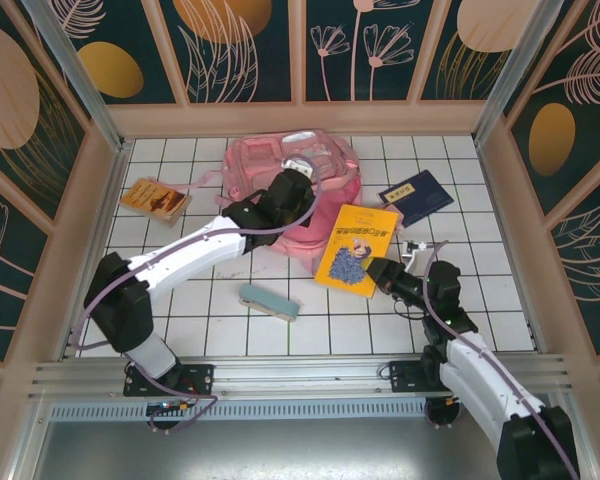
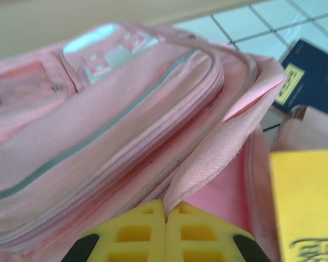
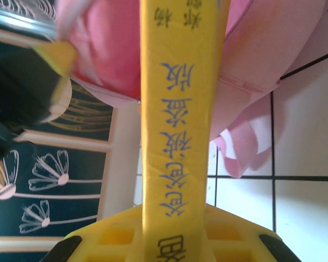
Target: Pack books, pencil case, and school supplies into a backpack
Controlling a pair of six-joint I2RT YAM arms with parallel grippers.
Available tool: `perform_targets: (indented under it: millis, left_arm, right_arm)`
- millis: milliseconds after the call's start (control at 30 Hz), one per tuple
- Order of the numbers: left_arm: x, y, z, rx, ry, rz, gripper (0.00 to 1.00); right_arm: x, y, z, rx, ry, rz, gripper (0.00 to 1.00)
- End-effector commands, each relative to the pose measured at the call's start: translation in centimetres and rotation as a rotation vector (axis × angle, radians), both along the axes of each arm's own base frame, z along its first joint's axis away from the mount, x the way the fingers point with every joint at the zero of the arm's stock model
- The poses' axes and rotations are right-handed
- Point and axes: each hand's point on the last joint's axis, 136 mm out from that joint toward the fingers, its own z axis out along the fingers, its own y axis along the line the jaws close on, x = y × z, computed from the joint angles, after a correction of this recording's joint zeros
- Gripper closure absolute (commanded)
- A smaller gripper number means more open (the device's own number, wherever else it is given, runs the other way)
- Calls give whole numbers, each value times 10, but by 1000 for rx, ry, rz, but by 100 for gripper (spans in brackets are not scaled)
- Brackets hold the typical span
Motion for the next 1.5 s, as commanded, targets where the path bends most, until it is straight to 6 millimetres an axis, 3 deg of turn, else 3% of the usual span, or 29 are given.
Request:
perform_targets:
  millis: [0, 233, 567, 767, 1000, 1067, 1267, 1367, 1467]
  left_arm:
    - [-4, 0, 49, -93, -75, -2, 100]
    - [-12, 1, 65, -122, -90, -37, 100]
    - [-28, 4, 67, -173, -94, -86, 100]
    - [-28, 10, 64, -154, -99, -70, 100]
    - [-26, 13, 62, -145, -112, -51, 100]
    - [-25, 12, 61, -148, -106, -50, 100]
    - [-26, 11, 63, -160, -106, -52, 100]
    - [-26, 10, 64, -168, -103, -58, 100]
    - [-27, 7, 63, -178, -94, -68, 100]
  right_arm:
    - [-2, 22, 51, 75, -177, 83, 100]
    - [13, 58, 54, 95, -127, 155, 100]
    - [59, 84, 55, 125, -43, 164, 100]
    - [66, 94, 91, 226, -107, 216, 100]
    - [49, 90, 137, 271, -246, 263, 100]
    - [51, 86, 127, 251, -223, 240, 100]
    - [57, 61, 52, 178, -87, 125, 100]
    - [59, 59, 35, 154, -66, 106, 100]
    - [62, 67, 35, 149, -85, 131, 100]
